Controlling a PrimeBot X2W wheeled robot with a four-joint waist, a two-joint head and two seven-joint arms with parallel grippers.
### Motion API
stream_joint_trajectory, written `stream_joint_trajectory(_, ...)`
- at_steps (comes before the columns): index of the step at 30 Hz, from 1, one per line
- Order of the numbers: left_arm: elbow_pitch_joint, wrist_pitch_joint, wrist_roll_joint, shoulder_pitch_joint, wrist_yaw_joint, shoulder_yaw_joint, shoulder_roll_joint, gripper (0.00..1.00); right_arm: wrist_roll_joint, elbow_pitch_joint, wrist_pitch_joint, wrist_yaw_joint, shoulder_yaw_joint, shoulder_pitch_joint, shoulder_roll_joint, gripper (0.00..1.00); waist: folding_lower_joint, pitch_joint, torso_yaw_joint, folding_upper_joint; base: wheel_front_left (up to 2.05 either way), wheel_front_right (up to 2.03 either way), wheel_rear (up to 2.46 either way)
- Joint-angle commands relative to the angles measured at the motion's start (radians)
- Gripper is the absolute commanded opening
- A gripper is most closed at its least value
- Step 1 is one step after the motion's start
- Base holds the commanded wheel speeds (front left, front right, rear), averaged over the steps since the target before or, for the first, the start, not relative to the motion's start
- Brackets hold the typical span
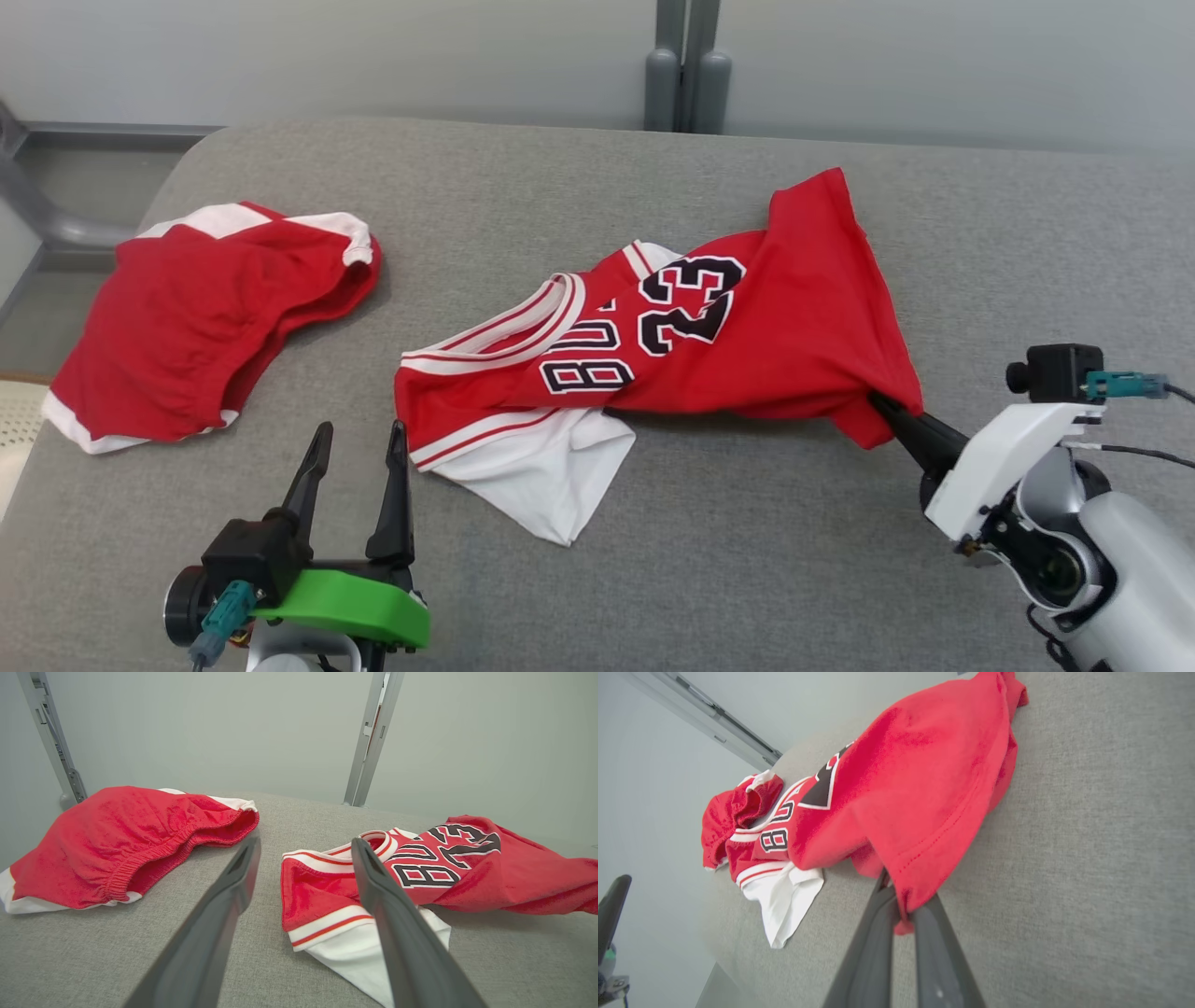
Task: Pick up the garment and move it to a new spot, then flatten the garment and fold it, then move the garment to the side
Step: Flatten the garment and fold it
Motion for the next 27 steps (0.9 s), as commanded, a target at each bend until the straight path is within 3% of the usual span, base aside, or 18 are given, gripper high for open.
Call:
stream_joint_trajectory(1,-0.004,-0.005,-0.009,0.009,0.004,0.004,0.006,1.00,0.015,-0.049,0.039,0.000,-0.010,0.031,-0.035,0.00,0.0001,-0.017,-0.063,0.0000,0.00,0.00,0.00)
stream_joint_trajectory(7,-0.009,-0.005,-0.012,0.006,0.008,-0.004,0.006,1.00,0.058,-0.248,0.193,0.000,-0.095,0.119,-0.156,0.00,0.0001,-0.011,-0.094,0.0000,0.00,0.00,0.00)
stream_joint_trajectory(11,-0.011,-0.003,-0.013,-0.007,0.003,-0.012,0.005,1.00,0.070,-0.353,0.251,0.000,-0.196,0.156,-0.187,0.00,0.0001,0.006,-0.081,0.0000,0.00,0.00,0.00)
stream_joint_trajectory(14,-0.010,-0.001,-0.015,-0.021,0.000,-0.021,0.000,1.00,0.037,-0.361,0.284,0.001,-0.258,0.145,-0.180,0.00,0.0001,0.028,-0.051,0.0000,0.00,0.00,0.00)
stream_joint_trajectory(20,0.005,-0.003,-0.020,-0.049,-0.001,-0.034,-0.010,1.00,0.026,-0.223,0.379,0.000,-0.281,0.009,-0.119,0.00,0.0001,0.082,0.028,0.0000,0.00,0.00,0.00)
stream_joint_trajectory(27,0.028,-0.008,-0.022,-0.079,-0.008,-0.042,-0.022,1.00,-0.030,0.090,0.361,0.000,-0.239,-0.195,-0.082,0.00,0.0001,0.116,0.098,0.0000,0.00,0.00,0.00)
